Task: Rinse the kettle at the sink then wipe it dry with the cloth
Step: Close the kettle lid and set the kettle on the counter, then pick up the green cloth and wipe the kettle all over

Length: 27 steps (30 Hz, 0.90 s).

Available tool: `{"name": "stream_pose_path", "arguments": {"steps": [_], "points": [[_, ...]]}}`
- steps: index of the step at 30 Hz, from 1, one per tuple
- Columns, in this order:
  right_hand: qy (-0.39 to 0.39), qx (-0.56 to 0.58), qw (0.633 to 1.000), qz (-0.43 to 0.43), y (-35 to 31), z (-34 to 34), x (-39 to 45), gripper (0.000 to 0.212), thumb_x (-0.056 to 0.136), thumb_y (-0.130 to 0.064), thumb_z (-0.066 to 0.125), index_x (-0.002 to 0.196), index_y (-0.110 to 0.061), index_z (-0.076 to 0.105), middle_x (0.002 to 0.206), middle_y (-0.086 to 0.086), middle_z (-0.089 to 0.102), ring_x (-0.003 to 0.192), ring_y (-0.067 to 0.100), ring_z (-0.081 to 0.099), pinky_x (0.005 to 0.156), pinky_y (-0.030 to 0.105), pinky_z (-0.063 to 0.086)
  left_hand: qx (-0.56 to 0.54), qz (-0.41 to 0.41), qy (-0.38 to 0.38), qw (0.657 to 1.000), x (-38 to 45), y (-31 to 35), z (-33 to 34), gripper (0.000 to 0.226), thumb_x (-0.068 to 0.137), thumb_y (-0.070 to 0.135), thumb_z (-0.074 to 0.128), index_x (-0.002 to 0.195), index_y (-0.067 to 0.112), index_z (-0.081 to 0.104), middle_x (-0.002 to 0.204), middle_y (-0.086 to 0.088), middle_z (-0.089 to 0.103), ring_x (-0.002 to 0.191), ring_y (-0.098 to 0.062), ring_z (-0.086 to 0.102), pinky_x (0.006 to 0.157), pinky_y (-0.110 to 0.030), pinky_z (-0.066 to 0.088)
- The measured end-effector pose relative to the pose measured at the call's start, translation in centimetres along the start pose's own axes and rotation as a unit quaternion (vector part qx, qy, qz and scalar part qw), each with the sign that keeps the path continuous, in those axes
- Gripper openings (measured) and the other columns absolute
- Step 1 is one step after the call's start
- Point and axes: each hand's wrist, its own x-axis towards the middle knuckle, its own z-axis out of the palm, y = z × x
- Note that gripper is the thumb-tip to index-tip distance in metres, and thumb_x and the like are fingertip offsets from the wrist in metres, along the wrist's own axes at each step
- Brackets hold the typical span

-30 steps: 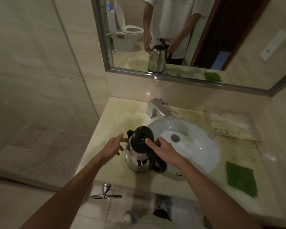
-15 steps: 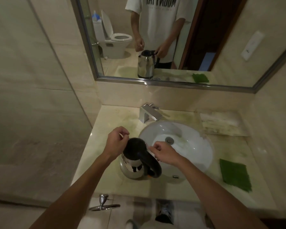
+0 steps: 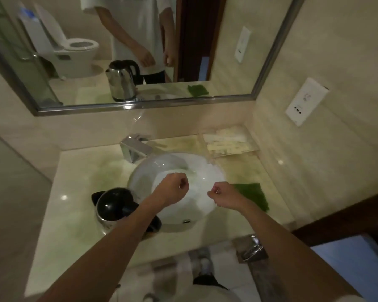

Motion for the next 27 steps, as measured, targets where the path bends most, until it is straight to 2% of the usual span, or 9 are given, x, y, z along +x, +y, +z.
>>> {"name": "stream_pose_path", "arguments": {"steps": [4, 7, 9, 13, 17, 20, 23, 25, 27], "points": [[-0.002, 0.018, 0.998, 0.052, 5.4, -2.0, 1.4, 0.023, 0.085, -0.029, 0.062, 0.066, -0.02, 0.054, 0.07, 0.002, 0.062, 0.067, 0.021, 0.059, 0.071, 0.036, 0.054, -0.026, -0.035, -0.056, 0.997, 2.3, 1.7, 4.4, 0.013, 0.082, 0.012, 0.054, 0.08, 0.006, 0.065, 0.081, -0.009, 0.067, 0.078, -0.027, 0.065, 0.074, -0.038, 0.055], [-0.036, 0.039, 0.993, 0.105, 8.8, -3.8, 2.0, 0.018, 0.091, -0.026, 0.057, 0.084, -0.011, 0.063, 0.083, 0.006, 0.062, 0.074, 0.02, 0.057, 0.061, 0.029, 0.047, -0.079, -0.094, -0.097, 0.988, 4.2, 3.9, 8.4, 0.015, 0.082, 0.013, 0.053, 0.082, 0.006, 0.067, 0.075, -0.007, 0.068, 0.071, -0.022, 0.065, 0.07, -0.031, 0.054], [-0.057, 0.041, 0.99, 0.119, 11.4, -4.7, 3.0, 0.027, 0.093, -0.025, 0.056, 0.106, -0.004, 0.067, 0.097, 0.008, 0.064, 0.083, 0.021, 0.058, 0.068, 0.032, 0.05, -0.122, -0.143, -0.125, 0.974, 5.4, 5.5, 11.2, 0.015, 0.085, 0.011, 0.052, 0.086, 0.008, 0.067, 0.075, -0.007, 0.067, 0.062, -0.016, 0.059, 0.062, -0.027, 0.049], [-0.077, 0.079, 0.985, 0.134, 16.0, -5.7, 4.7, 0.049, 0.094, -0.028, 0.059, 0.14, -0.01, 0.05, 0.139, 0.01, 0.055, 0.122, 0.025, 0.055, 0.102, 0.038, 0.047, -0.186, -0.256, -0.172, 0.933, 7.5, 7.9, 16.7, 0.016, 0.09, 0.012, 0.047, 0.095, 0.012, 0.062, 0.083, -0.006, 0.063, 0.058, -0.016, 0.053, 0.048, -0.025, 0.043], [-0.098, 0.108, 0.979, 0.139, 19.0, -6.1, 5.8, 0.057, 0.095, -0.029, 0.058, 0.147, -0.016, 0.041, 0.151, 0.009, 0.043, 0.133, 0.026, 0.046, 0.102, 0.031, 0.04, -0.223, -0.317, -0.181, 0.904, 9.0, 9.3, 20.4, 0.028, 0.089, 0.015, 0.048, 0.116, 0.013, 0.057, 0.097, -0.007, 0.056, 0.079, -0.022, 0.056, 0.055, -0.025, 0.048], [-0.114, 0.125, 0.975, 0.146, 20.8, -5.9, 6.2, 0.062, 0.095, -0.026, 0.057, 0.152, -0.018, 0.033, 0.154, 0.01, 0.04, 0.136, 0.027, 0.044, 0.11, 0.038, 0.04, -0.277, -0.346, -0.164, 0.881, 9.7, 10.1, 22.4, 0.026, 0.089, 0.017, 0.05, 0.115, 0.017, 0.054, 0.098, -0.008, 0.058, 0.086, -0.021, 0.055, 0.063, -0.026, 0.047], [-0.106, 0.164, 0.968, 0.155, 21.9, -5.1, 6.4, 0.071, 0.094, -0.019, 0.056, 0.156, -0.021, 0.021, 0.149, 0.011, 0.046, 0.128, 0.026, 0.05, 0.108, 0.042, 0.043, -0.344, -0.399, -0.111, 0.842, 10.2, 10.8, 24.1, 0.03, 0.084, 0.012, 0.055, 0.114, 0.014, 0.056, 0.1, -0.01, 0.06, 0.081, -0.019, 0.057, 0.066, -0.028, 0.049], [-0.097, 0.193, 0.964, 0.156, 22.3, -5.0, 6.4, 0.071, 0.095, -0.017, 0.054, 0.156, -0.024, 0.018, 0.134, 0.009, 0.058, 0.112, 0.022, 0.057, 0.095, 0.037, 0.048, -0.378, -0.413, -0.08, 0.825, 10.8, 10.9, 24.9, 0.026, 0.082, 0.008, 0.057, 0.109, 0.011, 0.059, 0.098, -0.011, 0.06, 0.079, -0.019, 0.058, 0.066, -0.029, 0.05], [-0.105, 0.2, 0.963, 0.148, 22.2, -5.2, 6.4, 0.068, 0.095, -0.02, 0.052, 0.155, -0.025, 0.021, 0.114, 0.005, 0.065, 0.099, 0.019, 0.06, 0.081, 0.032, 0.047, -0.376, -0.409, -0.065, 0.829, 11.2, 10.9, 25.6, 0.017, 0.081, 0.005, 0.059, 0.097, 0.01, 0.064, 0.097, -0.014, 0.063, 0.085, -0.025, 0.062, 0.069, -0.032, 0.053]]}}
